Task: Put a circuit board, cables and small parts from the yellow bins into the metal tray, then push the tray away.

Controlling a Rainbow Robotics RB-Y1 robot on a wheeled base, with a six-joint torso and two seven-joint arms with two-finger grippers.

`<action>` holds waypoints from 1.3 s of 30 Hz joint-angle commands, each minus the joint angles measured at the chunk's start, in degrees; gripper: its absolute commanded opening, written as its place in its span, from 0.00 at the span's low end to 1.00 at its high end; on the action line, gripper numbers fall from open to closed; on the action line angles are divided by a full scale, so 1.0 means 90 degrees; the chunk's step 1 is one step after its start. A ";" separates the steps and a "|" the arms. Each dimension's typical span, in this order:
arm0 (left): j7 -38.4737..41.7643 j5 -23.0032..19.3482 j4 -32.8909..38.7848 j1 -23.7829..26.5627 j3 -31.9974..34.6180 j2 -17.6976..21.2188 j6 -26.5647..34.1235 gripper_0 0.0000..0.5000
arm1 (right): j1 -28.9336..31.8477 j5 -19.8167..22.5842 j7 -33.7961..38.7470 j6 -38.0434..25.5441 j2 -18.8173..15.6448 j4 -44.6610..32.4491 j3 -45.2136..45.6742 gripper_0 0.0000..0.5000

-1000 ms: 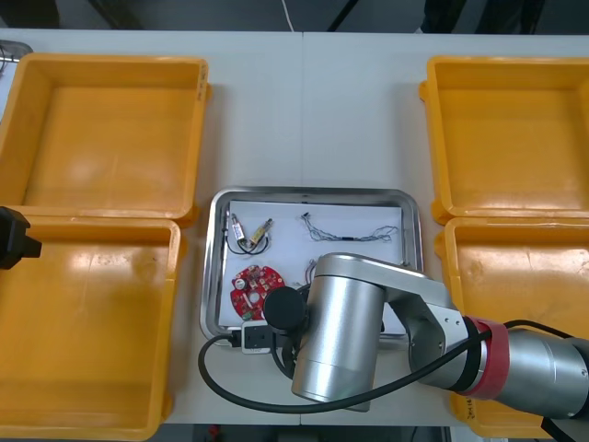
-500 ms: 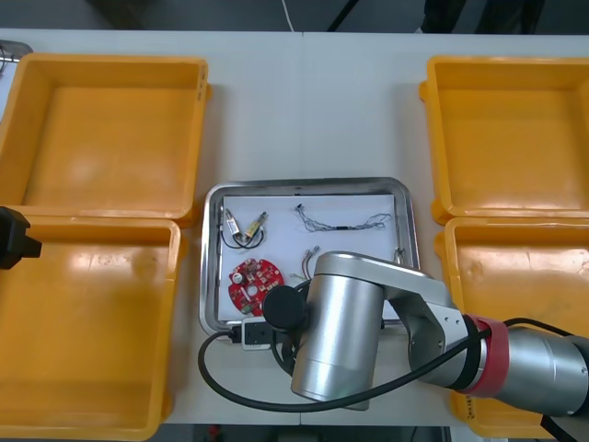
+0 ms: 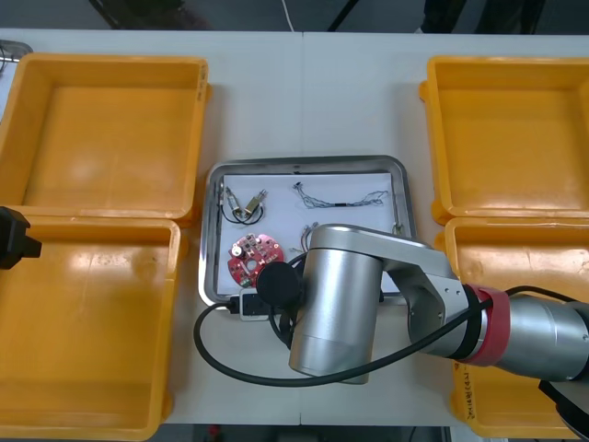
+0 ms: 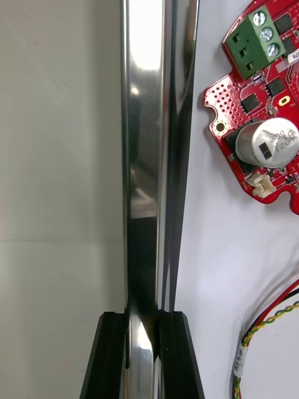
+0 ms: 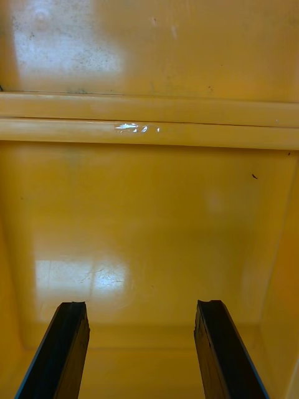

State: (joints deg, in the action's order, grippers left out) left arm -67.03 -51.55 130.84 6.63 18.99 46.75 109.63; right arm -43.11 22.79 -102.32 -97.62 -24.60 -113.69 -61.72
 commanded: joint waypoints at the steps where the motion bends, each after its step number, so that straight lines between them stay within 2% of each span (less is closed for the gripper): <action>1: -0.0550 0.0054 0.0179 -0.0141 0.0184 0.0284 0.0041 1.00 | -0.0493 0.0172 0.0276 0.0065 -0.0079 0.0278 -0.0105 0.00; 9: -0.0550 0.0054 0.0179 -0.0141 0.0184 0.0284 0.0041 1.00 | -0.0923 0.0241 0.0295 0.0241 -0.0050 0.0669 -0.0105 0.00; 17: -0.0550 0.0054 0.0179 -0.0141 0.0184 0.0284 0.0041 1.00 | -0.1421 0.0387 0.0324 0.0270 0.0145 0.1265 -0.0115 0.00; 32: -0.0550 0.0054 0.0179 -0.0141 0.0184 0.0284 0.0041 1.00 | -0.2007 0.0446 0.0295 0.0563 0.0399 0.2085 -0.0105 0.00; 39: -0.0550 0.0054 0.0179 -0.0141 0.0184 0.0284 0.0041 1.00 | -0.2280 0.0651 0.0256 0.0827 0.0399 0.2437 -0.0105 0.00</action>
State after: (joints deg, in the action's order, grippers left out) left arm -67.05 -51.55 130.85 6.62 18.99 46.75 109.63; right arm -60.01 28.20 -101.33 -91.28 -22.42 -92.29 -62.18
